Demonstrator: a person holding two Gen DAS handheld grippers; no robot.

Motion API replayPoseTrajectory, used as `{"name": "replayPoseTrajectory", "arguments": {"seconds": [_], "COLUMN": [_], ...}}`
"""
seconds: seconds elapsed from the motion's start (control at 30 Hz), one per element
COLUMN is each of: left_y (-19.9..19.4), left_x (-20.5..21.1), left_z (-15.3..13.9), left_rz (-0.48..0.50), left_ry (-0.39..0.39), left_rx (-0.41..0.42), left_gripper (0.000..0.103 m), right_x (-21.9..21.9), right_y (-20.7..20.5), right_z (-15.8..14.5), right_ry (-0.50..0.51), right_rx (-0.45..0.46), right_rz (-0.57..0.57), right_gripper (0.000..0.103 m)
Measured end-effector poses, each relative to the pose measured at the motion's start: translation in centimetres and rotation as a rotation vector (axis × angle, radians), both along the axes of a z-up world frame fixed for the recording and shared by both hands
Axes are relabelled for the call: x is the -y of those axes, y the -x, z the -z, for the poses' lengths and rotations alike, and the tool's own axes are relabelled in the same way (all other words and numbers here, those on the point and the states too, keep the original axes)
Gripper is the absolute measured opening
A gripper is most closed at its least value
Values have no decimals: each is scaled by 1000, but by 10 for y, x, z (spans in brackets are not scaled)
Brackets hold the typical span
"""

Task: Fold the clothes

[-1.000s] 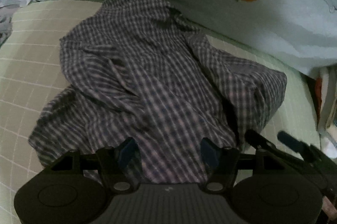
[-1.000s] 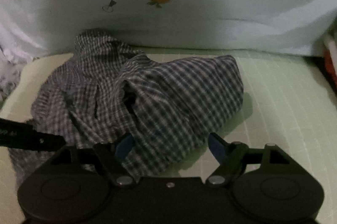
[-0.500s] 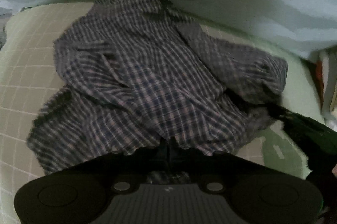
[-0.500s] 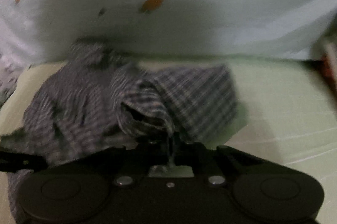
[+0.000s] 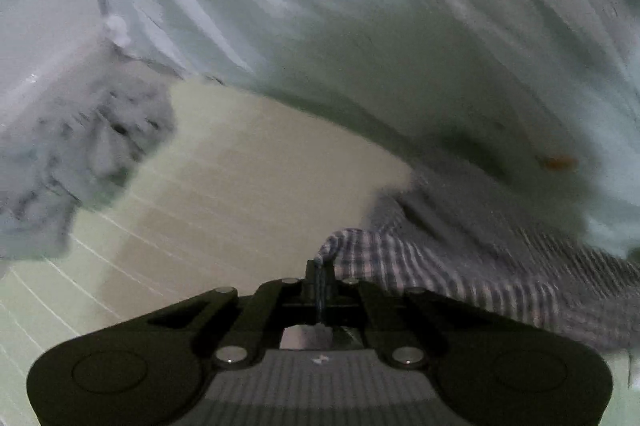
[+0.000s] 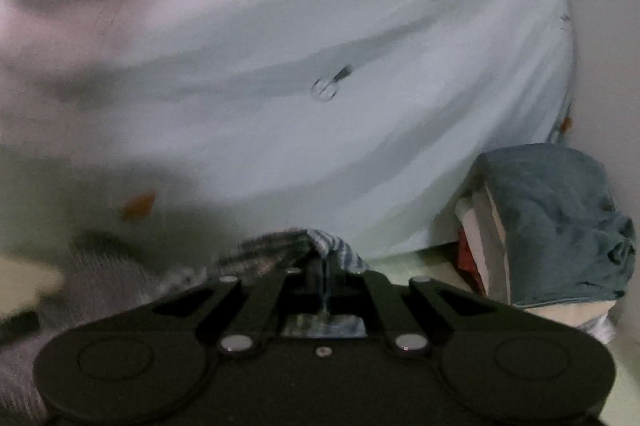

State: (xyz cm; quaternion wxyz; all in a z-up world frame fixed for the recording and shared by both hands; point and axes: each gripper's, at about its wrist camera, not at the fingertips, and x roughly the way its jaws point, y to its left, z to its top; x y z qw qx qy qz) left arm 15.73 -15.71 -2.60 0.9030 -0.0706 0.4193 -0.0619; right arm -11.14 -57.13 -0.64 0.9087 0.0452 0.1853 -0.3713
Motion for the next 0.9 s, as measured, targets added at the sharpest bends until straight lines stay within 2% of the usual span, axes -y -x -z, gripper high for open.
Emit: {"name": "replayPoseTrajectory", "arguments": {"seconds": [0.1,0.17,0.3,0.37,0.4,0.43,0.47,0.5,0.53,0.6,0.77,0.83,0.9], "left_y": [-14,-25,-55,-70,-74,-74,-73,-69,-64,-53,-18,-6,3], "left_x": [-20,-34,-59,-66,-66,-61,-56,-51,-45,-34,1,19,37], "left_z": [-19,-32,-34,-23,-17,-11,-5,1,7,21,58,71,84], "left_rz": [-52,-91,-210,-254,-269,-266,-256,-236,-211,-168,-72,-12,49], "left_ry": [-47,-96,-132,-172,-185,-192,-198,-197,-192,-175,-88,-51,-9], "left_rx": [65,124,174,146,131,117,102,91,82,57,-89,-142,-198], "left_gripper": [1,1,1,6,9,20,28,46,61,67,67,71,74], "right_x": [0,6,33,47,51,53,51,49,44,34,17,10,5], "right_y": [-6,-11,-25,-31,-33,-33,-29,-26,-22,-13,4,8,11], "right_z": [-13,-21,-16,-9,-4,2,7,13,18,29,59,70,81], "right_ry": [91,102,55,9,-35,-69,-92,-114,-133,-169,-313,-383,-467], "right_rx": [5,29,29,7,-16,-31,-29,-29,-36,-50,-78,-77,-62], "right_rz": [-8,10,67,77,66,53,44,35,25,5,-33,-44,-56], "right_gripper": [1,1,1,4,8,14,28,45,51,60,61,61,66]}}
